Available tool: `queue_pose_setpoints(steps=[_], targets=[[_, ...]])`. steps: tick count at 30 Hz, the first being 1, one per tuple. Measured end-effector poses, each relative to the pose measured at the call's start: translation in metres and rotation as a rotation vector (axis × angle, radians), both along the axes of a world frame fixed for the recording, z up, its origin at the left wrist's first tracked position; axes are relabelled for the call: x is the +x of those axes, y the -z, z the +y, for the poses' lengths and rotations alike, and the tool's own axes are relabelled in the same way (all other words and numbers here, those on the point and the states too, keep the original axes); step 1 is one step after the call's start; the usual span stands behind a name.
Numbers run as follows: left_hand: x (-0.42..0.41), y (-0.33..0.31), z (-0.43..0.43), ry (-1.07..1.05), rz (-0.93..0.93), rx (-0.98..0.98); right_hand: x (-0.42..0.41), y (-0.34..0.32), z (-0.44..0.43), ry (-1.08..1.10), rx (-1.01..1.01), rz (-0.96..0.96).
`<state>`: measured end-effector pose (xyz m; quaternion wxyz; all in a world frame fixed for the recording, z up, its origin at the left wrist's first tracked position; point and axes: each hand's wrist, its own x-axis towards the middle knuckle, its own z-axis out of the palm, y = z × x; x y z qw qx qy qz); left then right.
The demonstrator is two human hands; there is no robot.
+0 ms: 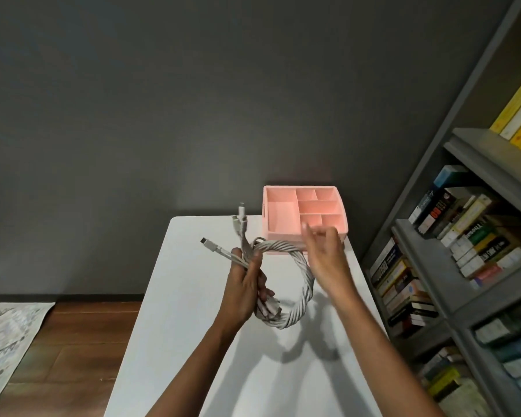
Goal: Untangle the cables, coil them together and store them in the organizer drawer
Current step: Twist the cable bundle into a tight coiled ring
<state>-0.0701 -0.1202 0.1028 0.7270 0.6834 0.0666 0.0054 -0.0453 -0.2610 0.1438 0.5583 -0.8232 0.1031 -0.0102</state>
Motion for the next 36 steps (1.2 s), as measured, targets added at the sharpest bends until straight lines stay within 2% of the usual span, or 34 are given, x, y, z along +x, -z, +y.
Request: queue_pose_setpoints(steps=[1,3,5,8,12,17,19,21,23,24,27,30,36], targets=[[0.002,-0.001,-0.001,-0.015,-0.013,-0.044,-0.009,0.015,0.003,0.023,0.047,0.048],[0.004,-0.003,-0.005,-0.040,-0.051,-0.098,-0.026,0.028,0.013,0.046,0.323,0.129],[0.003,-0.002,-0.009,-0.070,-0.069,-0.133,-0.033,0.027,0.019,0.071,0.499,0.061],[0.002,-0.005,-0.012,-0.098,-0.028,-0.237,-0.025,0.018,0.015,0.068,0.535,-0.044],[0.007,-0.016,-0.015,-0.068,0.016,-0.488,-0.001,0.000,0.002,-0.015,0.487,-0.043],[0.014,-0.028,-0.024,-0.222,-0.066,-0.451,0.014,0.000,0.011,0.099,0.548,-0.105],[0.019,-0.031,-0.020,-0.285,-0.061,-0.503,-0.003,0.012,0.021,0.193,0.385,-0.245],[0.024,-0.033,-0.013,-0.324,-0.058,-0.587,-0.030,0.026,0.028,0.194,0.047,-0.523],[0.027,-0.033,-0.009,-0.346,-0.037,-0.652,-0.046,0.041,0.031,-0.005,-0.272,-0.749],[0.027,-0.033,-0.007,-0.350,-0.022,-0.676,-0.048,0.047,0.032,-0.110,-0.361,-0.794],[0.025,-0.033,-0.007,-0.324,0.011,-0.734,-0.042,0.050,0.032,-0.272,-0.353,-0.747],[0.022,-0.034,-0.008,-0.307,0.002,-0.764,-0.035,0.040,0.029,-0.328,-0.328,-0.734],[0.011,-0.031,-0.015,-0.229,-0.031,-0.771,-0.014,0.014,0.017,-0.226,-0.228,-0.674]])
